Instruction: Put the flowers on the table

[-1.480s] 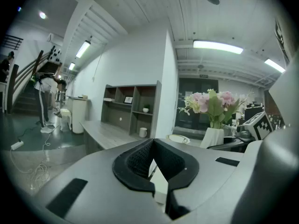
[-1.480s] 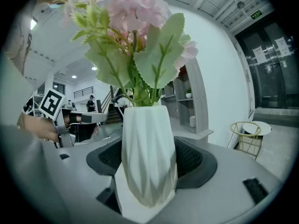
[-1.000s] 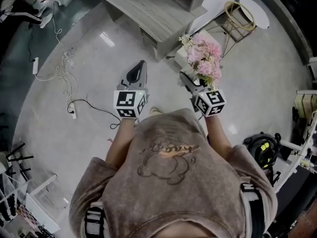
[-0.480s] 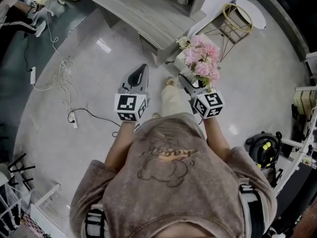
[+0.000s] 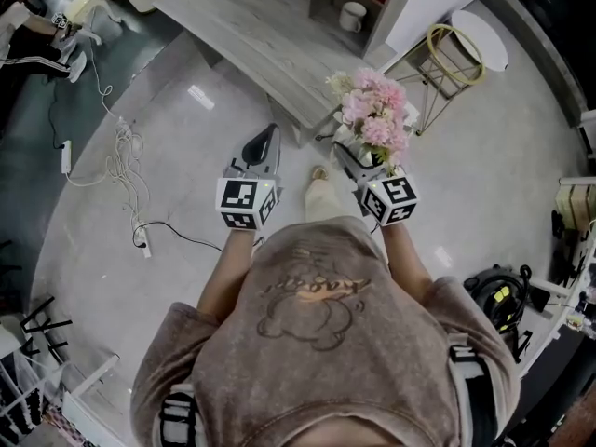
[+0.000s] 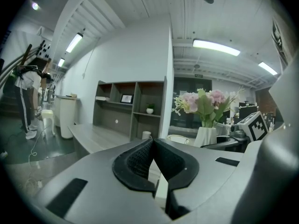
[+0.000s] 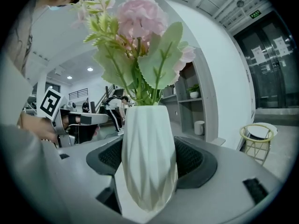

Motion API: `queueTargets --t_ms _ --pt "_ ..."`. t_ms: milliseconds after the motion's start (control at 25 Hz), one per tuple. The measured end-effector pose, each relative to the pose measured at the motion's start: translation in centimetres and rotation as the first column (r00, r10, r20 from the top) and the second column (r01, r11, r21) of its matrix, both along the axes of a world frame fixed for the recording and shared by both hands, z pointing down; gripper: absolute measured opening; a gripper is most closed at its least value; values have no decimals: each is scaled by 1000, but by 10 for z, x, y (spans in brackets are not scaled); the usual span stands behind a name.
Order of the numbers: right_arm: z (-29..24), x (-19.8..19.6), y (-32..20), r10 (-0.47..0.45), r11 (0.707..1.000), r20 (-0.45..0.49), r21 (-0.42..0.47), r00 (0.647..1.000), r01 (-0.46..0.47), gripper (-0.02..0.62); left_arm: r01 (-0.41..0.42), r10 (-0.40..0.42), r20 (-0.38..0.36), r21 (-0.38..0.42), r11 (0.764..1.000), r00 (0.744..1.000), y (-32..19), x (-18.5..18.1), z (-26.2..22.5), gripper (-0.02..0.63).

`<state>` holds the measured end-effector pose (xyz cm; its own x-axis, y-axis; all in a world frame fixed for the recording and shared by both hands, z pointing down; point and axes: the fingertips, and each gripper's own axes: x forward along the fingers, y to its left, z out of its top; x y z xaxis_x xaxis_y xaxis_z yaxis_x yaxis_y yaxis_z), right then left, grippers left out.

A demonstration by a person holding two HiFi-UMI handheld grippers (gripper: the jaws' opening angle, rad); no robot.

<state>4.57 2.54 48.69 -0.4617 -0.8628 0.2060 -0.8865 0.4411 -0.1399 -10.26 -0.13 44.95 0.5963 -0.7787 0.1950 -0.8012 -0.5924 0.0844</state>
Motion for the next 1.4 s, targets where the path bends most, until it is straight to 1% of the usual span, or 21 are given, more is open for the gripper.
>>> queueTargets --t_ms 400,600,800,1040,1400 --pt "-30 36 -115 -73 997 -17 34 997 73 324 38 -38 -8 -13 999 999 -107 41 -21 18" --pt "-34 45 -142 -127 989 -32 73 991 129 322 70 -70 -14 18 997 997 -132 53 -26 18" --pt "-36 53 -177 -182 979 -42 85 982 185 322 120 -120 -23 15 993 993 -165 62 -28 18" --pt "-32 45 -206 -190 978 -30 79 981 191 322 136 -136 -17 -7 991 991 -186 52 -25 18" --pt "-35 35 -235 -127 987 -26 94 992 129 322 71 -71 -5 -19 997 997 -211 45 -27 18"
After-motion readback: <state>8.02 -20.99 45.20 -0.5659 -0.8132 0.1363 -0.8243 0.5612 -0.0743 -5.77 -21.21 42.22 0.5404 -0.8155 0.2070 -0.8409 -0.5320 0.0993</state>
